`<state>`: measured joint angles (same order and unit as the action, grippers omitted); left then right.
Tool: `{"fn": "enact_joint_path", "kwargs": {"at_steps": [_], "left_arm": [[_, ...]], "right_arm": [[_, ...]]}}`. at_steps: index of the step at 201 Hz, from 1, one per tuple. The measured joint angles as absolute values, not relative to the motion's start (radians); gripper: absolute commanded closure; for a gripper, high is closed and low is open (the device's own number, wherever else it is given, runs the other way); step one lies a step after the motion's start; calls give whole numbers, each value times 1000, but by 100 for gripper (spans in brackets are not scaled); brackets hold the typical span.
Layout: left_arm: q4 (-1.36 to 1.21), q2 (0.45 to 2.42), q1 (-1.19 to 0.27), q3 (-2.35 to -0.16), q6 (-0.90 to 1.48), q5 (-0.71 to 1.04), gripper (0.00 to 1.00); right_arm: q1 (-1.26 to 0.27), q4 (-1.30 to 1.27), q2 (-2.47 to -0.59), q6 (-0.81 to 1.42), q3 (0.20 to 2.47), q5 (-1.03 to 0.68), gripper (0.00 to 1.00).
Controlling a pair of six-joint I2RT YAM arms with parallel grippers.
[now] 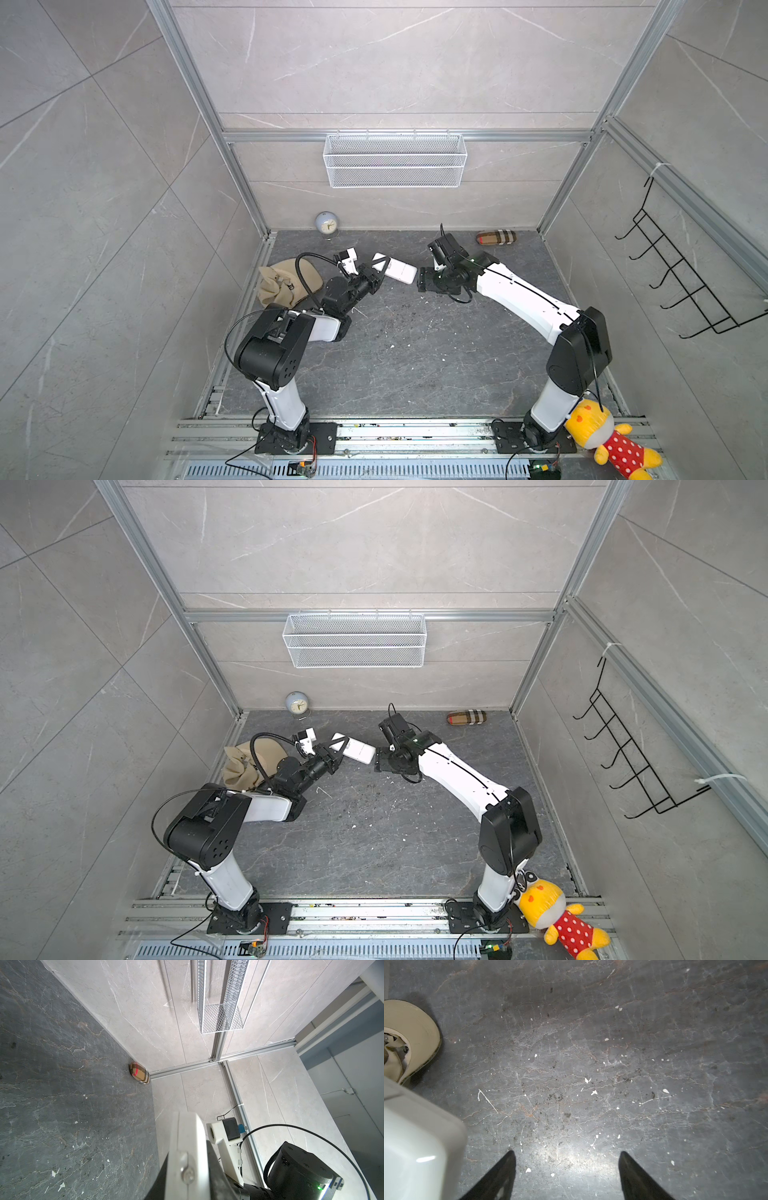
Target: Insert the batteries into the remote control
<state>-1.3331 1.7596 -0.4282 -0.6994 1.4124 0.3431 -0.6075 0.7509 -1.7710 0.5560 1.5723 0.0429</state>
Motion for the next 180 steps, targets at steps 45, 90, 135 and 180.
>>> {"fn": "enact_joint_path", "kwargs": {"at_steps": [45,90,135,180], "left_arm": [[-1333,1763,-439,-705,1412,295,100],[-1333,1765,-445,-705,1412,263,100],[-1334,1765,-438,-693,1465,268,100],[-1333,1765,-426,-683,1538,267,100]], "right_arm": [[-637,825,-1841,556,1693,83,22],[-653,869,-1859,556,1728,117,22],[-636,791,-1755,554,1575,98,20],[-538,417,-1493,649,1211,-152,19]]}}
